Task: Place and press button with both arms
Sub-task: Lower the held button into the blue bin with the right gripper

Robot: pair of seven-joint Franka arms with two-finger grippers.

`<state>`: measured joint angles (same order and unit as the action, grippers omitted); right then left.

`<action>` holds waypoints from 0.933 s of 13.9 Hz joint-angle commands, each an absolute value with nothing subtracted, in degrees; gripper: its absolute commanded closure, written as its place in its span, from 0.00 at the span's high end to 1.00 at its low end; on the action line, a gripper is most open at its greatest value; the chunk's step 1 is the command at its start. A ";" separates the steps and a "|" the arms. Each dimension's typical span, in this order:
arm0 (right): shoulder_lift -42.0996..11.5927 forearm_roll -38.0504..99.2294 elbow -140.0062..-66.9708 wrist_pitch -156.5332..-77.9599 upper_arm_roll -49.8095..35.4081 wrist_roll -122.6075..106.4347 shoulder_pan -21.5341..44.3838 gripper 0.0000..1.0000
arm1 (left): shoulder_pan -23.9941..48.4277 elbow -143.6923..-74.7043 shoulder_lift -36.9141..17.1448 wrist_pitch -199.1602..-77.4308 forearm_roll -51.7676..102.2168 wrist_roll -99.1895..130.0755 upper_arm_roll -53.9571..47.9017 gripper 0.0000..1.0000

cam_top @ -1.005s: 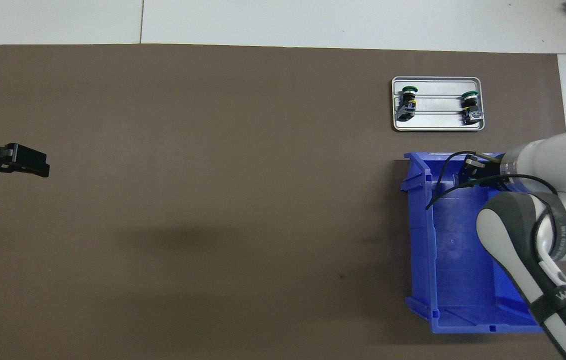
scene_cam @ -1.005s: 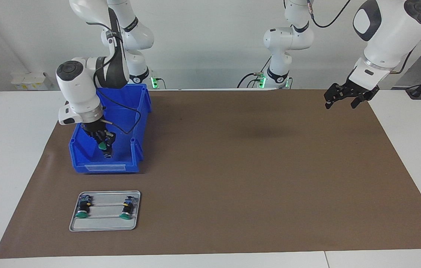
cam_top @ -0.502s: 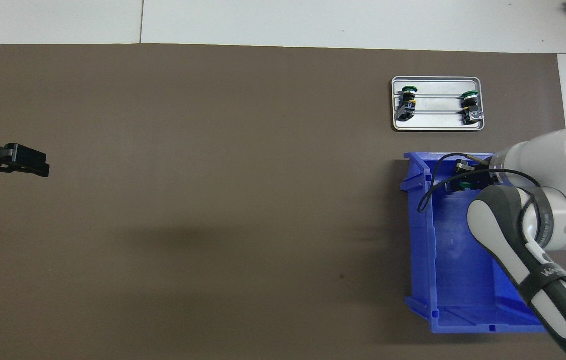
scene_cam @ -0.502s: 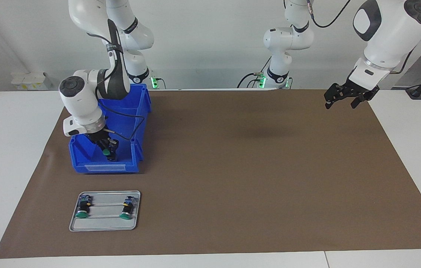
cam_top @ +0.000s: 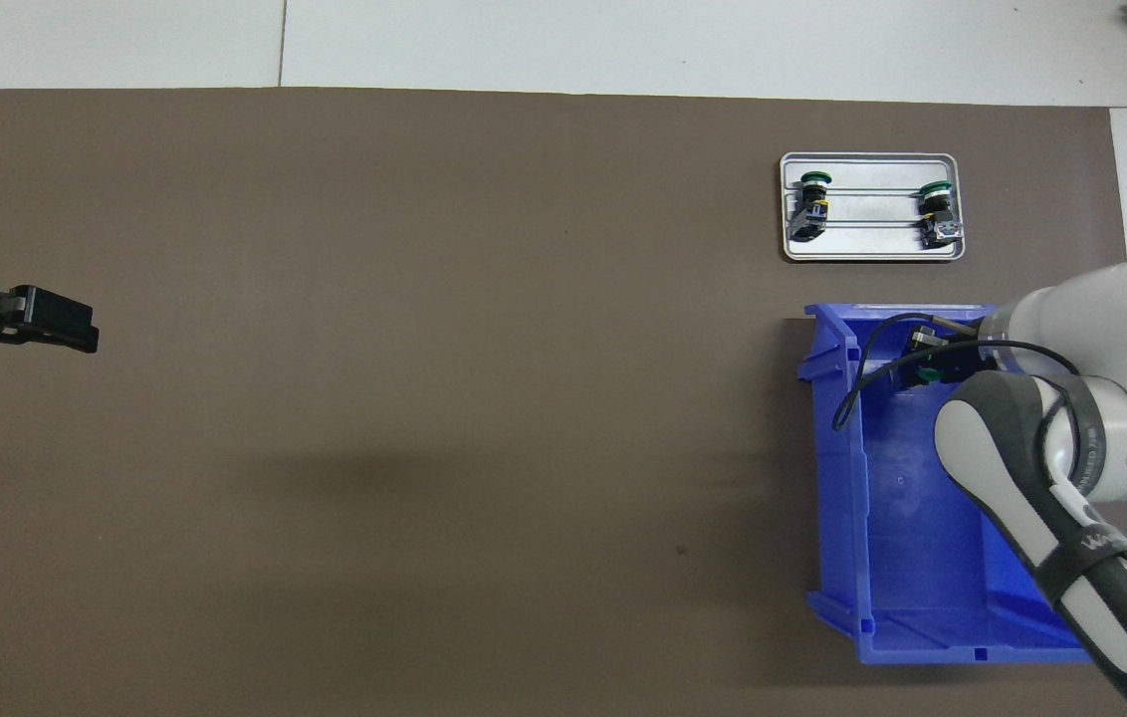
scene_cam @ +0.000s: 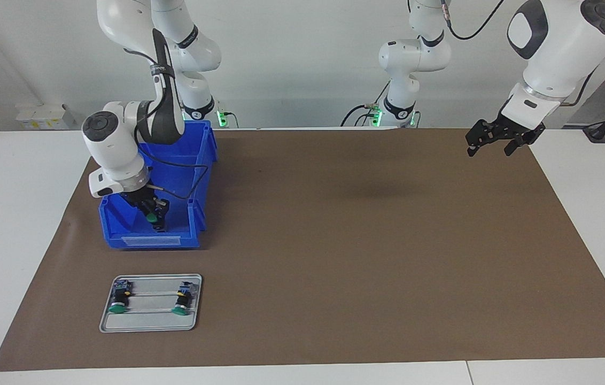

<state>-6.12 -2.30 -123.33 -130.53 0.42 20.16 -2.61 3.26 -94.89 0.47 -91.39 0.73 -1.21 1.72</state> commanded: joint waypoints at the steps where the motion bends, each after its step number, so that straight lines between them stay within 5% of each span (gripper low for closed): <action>1: -5.36 -0.97 -124.37 -131.13 -0.26 18.46 -3.60 0.84 | 2.81 -96.59 1.93 -91.67 0.09 -1.32 1.41 1.00; 3: -5.10 -0.97 -123.32 -130.52 -0.26 17.85 -3.60 0.96 | 2.81 -96.59 2.02 -91.67 0.09 -1.32 1.41 1.00; 10: 3.94 -0.88 -119.89 -119.28 -0.62 13.73 -2.29 0.99 | 2.81 -96.59 2.02 -91.67 0.09 -1.32 1.41 1.00; 13: 4.83 1.39 -112.01 -110.25 -0.62 11.87 -2.11 1.00 | 2.81 -96.59 1.93 -91.67 0.09 -1.32 1.41 1.00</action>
